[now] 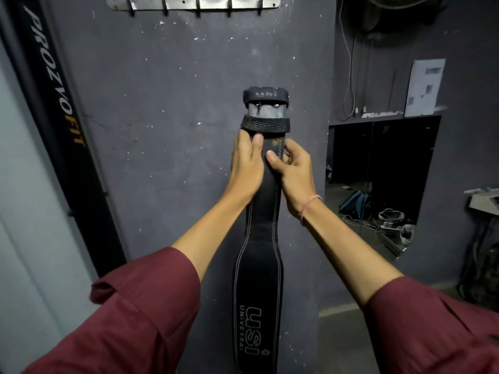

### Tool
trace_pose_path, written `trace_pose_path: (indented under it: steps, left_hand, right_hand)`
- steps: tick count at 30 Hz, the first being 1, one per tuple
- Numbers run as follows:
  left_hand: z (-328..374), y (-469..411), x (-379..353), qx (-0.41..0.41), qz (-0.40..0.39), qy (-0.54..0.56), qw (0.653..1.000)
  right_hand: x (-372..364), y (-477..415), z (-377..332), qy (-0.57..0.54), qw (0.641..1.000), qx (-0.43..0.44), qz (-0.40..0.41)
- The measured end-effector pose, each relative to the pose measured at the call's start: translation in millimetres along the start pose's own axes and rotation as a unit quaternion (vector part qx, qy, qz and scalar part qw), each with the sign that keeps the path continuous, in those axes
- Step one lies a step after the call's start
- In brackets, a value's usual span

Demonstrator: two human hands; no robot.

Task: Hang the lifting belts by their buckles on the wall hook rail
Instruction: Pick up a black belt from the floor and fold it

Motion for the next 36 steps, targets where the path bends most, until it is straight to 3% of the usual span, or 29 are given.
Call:
trace_pose_path:
  steps: [4,14,17,22,26,33,36]
  left_hand:
    - [-4.1,33.7,6.4,-0.068,0.033,-0.031,0.997]
    - [-89.5,128.9,-2.1,0.031,-0.075,-0.062,0.995]
    - [-79.0,121.1,-8.4,0.044,-0.085,-0.047,0.994]
    - [-38.2,69.6,-1.6,0.015,0.012,-0.027,0.999]
    - [-30.2,53.2,-4.9,-0.017,-0.036,-0.023,0.999]
    - [-27.8,54.1,12.3,-0.041,0.020,-0.010,0.999]
    - [-19.8,56.5,16.3,-0.063,-0.016,-0.040,0.997]
  right_hand:
    - [-3.7,-7.7,-1.9,-0.008,0.999,0.022,0.035]
    - [7.6,-30.5,5.2,-0.003,0.997,0.001,0.077]
    - [13.8,-23.3,13.6,0.026,0.997,0.000,0.076]
    - [15.6,-4.9,29.0,0.037,0.998,-0.009,0.043]
    - [19.2,-7.5,15.8,0.039,0.998,0.018,0.046]
    - [5.8,-3.9,15.4,0.087,0.995,0.003,0.049]
    - [-3.8,-4.5,10.7,0.100,0.992,0.013,0.071]
Point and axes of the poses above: each hand's wrist, its own y-axis away from the middle knuckle, its own x-axis out of the back of the hand, z = x × y, the point moved 10 cm from there along -y, towards the middle knuckle, and after that the axes turned 6 degrees about z, right-handed, at the moved point
